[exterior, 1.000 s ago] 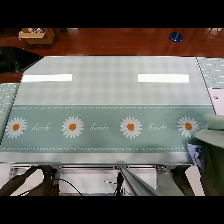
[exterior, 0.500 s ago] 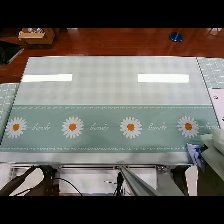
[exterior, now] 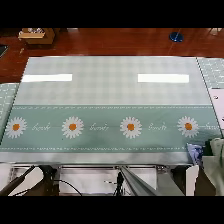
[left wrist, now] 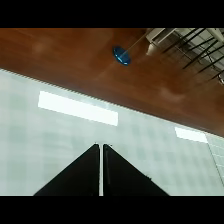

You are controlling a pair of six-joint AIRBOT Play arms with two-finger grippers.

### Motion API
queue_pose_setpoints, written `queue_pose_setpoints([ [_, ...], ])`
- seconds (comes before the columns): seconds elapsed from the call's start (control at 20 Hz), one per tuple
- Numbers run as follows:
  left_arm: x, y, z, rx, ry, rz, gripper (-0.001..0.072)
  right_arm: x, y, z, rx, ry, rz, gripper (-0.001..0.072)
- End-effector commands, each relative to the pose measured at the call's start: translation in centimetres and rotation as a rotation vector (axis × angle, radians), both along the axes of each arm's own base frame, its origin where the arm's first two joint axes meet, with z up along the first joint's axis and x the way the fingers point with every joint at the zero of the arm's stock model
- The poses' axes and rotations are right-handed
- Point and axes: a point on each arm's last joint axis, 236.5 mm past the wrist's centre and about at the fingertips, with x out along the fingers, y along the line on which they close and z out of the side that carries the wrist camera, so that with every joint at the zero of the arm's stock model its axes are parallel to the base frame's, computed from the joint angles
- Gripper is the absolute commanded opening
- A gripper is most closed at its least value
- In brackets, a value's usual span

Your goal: Fold the shirts.

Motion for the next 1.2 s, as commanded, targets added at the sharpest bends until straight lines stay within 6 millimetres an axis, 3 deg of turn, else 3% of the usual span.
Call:
queue_pose_setpoints([
  [0.0,-0.1,0.3,-1.1,0.068,0.015,-0.01,0.027,1.9,-3.8,-1.8,-0.111,-0.147,0.075,0.0555],
  [0.05,0.1,0.1,-1.4,0.067,0.024,-0.016,0.0431,5.7,-6.5,-1.7,-0.153,-0.27,0.185,0.0555],
  [0.1,0.3,-0.2,-1.8,0.063,0.031,-0.028,0.0484,11.5,-9.3,-0.7,-0.196,-0.437,0.317,0.0554],
  [0.15,0.6,-0.8,-2.2,0.073,0.031,-0.048,0.0484,17.7,-10.9,0.7,-0.213,-0.594,0.426,0.0553],
  [0.2,1.0,-1.6,-2.7,0.093,0.027,-0.079,0.0484,24.5,-11.1,1.8,-0.167,-0.741,0.529,0.0552],
  [0.25,1.3,-2.4,-3.4,0.113,0.036,-0.102,0.0484,30.5,-10.0,2.3,-0.081,-0.84,0.618,0.0552],
  [0.3,1.7,-3.2,-4.6,0.163,0.063,-0.123,0.0485,36.3,-7.7,2.1,0.041,-0.91,0.7,0.0552],
  [0.4,2.0,-4.6,-7.8,0.257,0.176,-0.143,0.0484,45.4,-0.4,0.0,0.309,-0.976,0.836,0.0555],
  [0.45,1.9,-5.4,-9.3,0.29,0.237,-0.152,0.0485,48.3,3.5,-1.6,0.423,-0.973,0.895,0.0555],
  [0.55,1.7,-6.8,-12.2,0.373,0.347,-0.166,0.0548,51.1,10.5,-5.3,0.596,-0.866,1.037,0.0556],
  [0.7,0.9,-8.7,-16.5,0.514,0.483,-0.224,0.0588,51.8,15.9,-7.8,0.652,-0.68,1.239,0.0556],
  [0.85,-0.2,-10.7,-19.4,0.593,0.598,-0.284,0.0651,53.7,18.4,-7.4,0.601,-0.691,1.355,0.0556],
  [0.9,-0.2,-11.1,-19.6,0.615,0.608,-0.283,0.0693,53.9,19.4,-7.4,0.63,-0.726,1.341,0.0556],
  [1.0,0.2,-11.6,-19.3,0.657,0.603,-0.274,0.0691,54.3,20.9,-7.3,0.674,-0.802,1.311,0.0556],
  [1.15,0.2,-12.4,-19.1,0.665,0.588,-0.289,0.0678,54.9,21.0,-7.1,0.662,-0.826,1.32,0.0555],
])
